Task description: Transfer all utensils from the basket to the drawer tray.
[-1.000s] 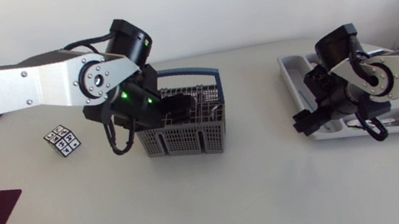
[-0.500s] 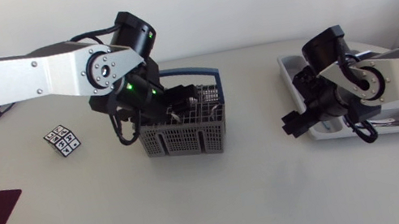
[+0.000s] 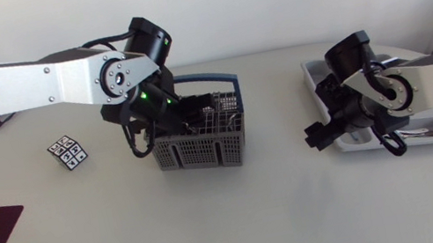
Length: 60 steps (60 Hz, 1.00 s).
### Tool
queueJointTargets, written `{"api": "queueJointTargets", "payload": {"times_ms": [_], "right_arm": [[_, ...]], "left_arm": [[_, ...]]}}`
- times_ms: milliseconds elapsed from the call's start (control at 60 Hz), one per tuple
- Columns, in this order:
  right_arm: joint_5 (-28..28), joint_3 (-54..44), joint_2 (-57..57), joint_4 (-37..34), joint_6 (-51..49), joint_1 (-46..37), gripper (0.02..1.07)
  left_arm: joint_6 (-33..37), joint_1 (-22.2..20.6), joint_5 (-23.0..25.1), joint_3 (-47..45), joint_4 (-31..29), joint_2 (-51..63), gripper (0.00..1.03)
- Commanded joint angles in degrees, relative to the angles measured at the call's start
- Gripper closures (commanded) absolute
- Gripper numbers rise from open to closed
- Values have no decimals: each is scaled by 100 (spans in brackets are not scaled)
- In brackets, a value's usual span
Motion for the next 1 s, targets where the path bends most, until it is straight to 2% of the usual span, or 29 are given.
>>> {"api": "queueJointTargets", "payload": {"times_ms": [0,183,383,883,933,983], "right_arm": [[75,44,128,68,123,55,11],[110,61,163,77,114,64,11],[119,79,189,86,114,64,11],[119,35,269,156,123,72,11],[119,35,286,165,123,72,11],[119,35,304,174,114,81,11]], "left_arm": [[-224,46,0,140,-41,134,63],[-251,46,115,140,-41,152,66],[-286,37,211,166,-41,187,75],[-295,29,264,184,-67,231,80],[-286,29,264,193,-67,231,84],[-286,29,264,193,-67,222,84]]}}
